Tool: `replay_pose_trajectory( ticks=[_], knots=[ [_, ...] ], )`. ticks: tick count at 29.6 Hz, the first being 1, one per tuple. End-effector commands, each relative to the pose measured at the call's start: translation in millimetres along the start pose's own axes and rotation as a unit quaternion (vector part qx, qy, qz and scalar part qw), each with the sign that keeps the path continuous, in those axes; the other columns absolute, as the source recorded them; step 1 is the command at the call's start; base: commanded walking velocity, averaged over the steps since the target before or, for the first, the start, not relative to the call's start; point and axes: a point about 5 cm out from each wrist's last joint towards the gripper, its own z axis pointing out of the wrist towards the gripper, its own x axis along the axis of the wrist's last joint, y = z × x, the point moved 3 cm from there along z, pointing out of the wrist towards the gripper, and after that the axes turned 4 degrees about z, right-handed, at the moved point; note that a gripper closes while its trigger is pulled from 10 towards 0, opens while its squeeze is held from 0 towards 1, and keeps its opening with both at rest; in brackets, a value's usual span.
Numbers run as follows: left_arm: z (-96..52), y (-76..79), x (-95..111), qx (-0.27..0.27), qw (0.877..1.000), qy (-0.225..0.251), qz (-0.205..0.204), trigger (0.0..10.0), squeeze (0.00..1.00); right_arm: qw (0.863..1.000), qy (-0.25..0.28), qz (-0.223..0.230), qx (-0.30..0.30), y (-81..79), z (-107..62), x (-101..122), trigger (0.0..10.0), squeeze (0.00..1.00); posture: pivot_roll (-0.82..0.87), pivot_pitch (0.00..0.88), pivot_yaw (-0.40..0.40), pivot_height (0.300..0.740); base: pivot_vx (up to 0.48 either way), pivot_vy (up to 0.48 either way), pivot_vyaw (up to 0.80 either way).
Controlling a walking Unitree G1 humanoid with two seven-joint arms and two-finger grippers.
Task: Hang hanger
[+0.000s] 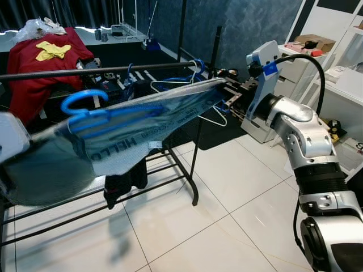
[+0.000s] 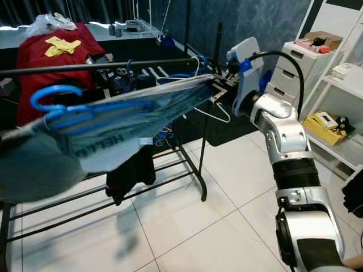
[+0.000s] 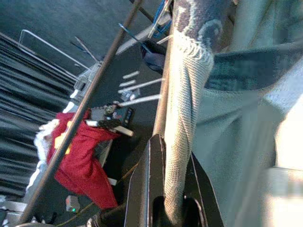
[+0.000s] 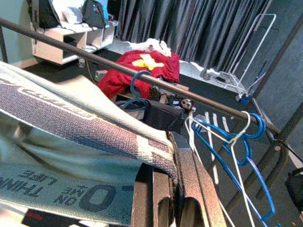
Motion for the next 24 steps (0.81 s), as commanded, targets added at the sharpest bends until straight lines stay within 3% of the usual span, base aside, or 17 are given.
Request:
replay_pose_trajectory(
  ticks=[1, 2, 3, 4, 6, 7, 9, 10, 13, 20, 22, 24],
  knots=[
    [0.0, -13.6, -1.5, 0.034, 0.999, -0.009, -0.006, 10.0, 0.00, 1.000, -0.011, 0.003, -0.022, 6.6, -5.3, -6.5, 0.0, 0.00, -0.05, 0.000, -0.089, 0.740, 0.000, 0.000, 0.00],
    [2.3, -15.3, 9.3, 0.041, 0.998, 0.029, -0.025, 10.0, 0.00, 1.000, -0.014, 0.003, -0.021, 5.7, -4.9, -8.1, 0.0, 0.00, -0.06, 0.000, -0.089, 0.740, 0.000, 0.000, 0.00],
    [2.3, -15.3, 9.3, 0.041, 0.998, 0.029, -0.025, 10.0, 0.00, 1.000, -0.014, 0.003, -0.021, 5.7, -4.9, -8.1, 0.0, 0.00, -0.06, 0.000, -0.089, 0.740, 0.000, 0.000, 0.00],
    [2.1, -15.7, 22.5, 0.042, 0.995, 0.076, -0.044, 10.0, 0.00, 1.000, -0.016, 0.003, -0.021, 5.5, -4.9, -8.7, 0.0, 0.00, -0.06, 0.000, -0.090, 0.740, 0.000, 0.000, 0.00],
    [2.1, -15.7, 22.5, 0.042, 0.995, 0.076, -0.044, 10.0, 0.00, 1.000, -0.016, 0.003, -0.021, 5.5, -4.9, -8.7, 0.0, 0.00, -0.06, 0.000, -0.090, 0.740, 0.000, 0.000, 0.00],
    [-0.5, -17.0, 35.2, 0.043, 0.990, 0.120, -0.058, 10.0, 0.00, 1.000, -0.018, 0.002, -0.021, 5.8, -5.2, -9.0, 0.0, 0.00, -0.06, 0.000, -0.091, 0.740, 0.000, 0.000, 0.00],
    [-0.5, -17.0, 35.2, 0.043, 0.990, 0.120, -0.058, 10.0, 0.00, 1.000, -0.018, 0.002, -0.021, 5.8, -5.2, -9.0, 0.0, 0.00, -0.06, 0.000, -0.091, 0.740, 0.000, 0.000, 0.00],
    [-4.9, -18.3, 46.2, 0.042, 0.983, 0.161, -0.070, 10.0, 0.00, 1.000, -0.020, 0.001, -0.023, 6.7, -5.8, -9.3, 0.0, 0.00, -0.06, 0.000, -0.090, 0.740, 0.000, 0.000, 0.00],
    [-17.1, -13.6, 59.3, 0.004, 0.976, 0.204, -0.077, 10.0, 0.00, 0.999, -0.019, -0.002, -0.033, 11.8, -7.3, -7.0, 0.0, 0.00, -0.06, 0.000, -0.090, 0.740, 0.000, 0.000, 0.00],
    [-15.9, 7.8, 41.1, -0.068, 0.989, 0.126, -0.043, 10.0, 0.00, 0.999, -0.011, -0.008, -0.046, 18.3, -8.0, -1.0, 0.0, 0.00, -0.06, 0.000, -0.091, 0.740, 0.000, 0.000, 0.00],
    [-12.9, 22.5, 24.1, -0.107, 0.992, 0.062, -0.016, 10.0, 0.00, 0.999, -0.005, -0.006, -0.050, 19.1, -7.5, 1.6, 0.0, 0.00, -0.05, 0.000, -0.091, 0.740, 0.000, 0.000, 0.00],
    [-12.9, 22.5, 24.1, -0.107, 0.992, 0.062, -0.016, 10.0, 0.00, 0.999, -0.005, -0.006, -0.050, 19.1, -7.5, 1.6, 0.0, 0.00, -0.05, 0.000, -0.091, 0.740, 0.000, 0.000, 0.00]
  ],
)
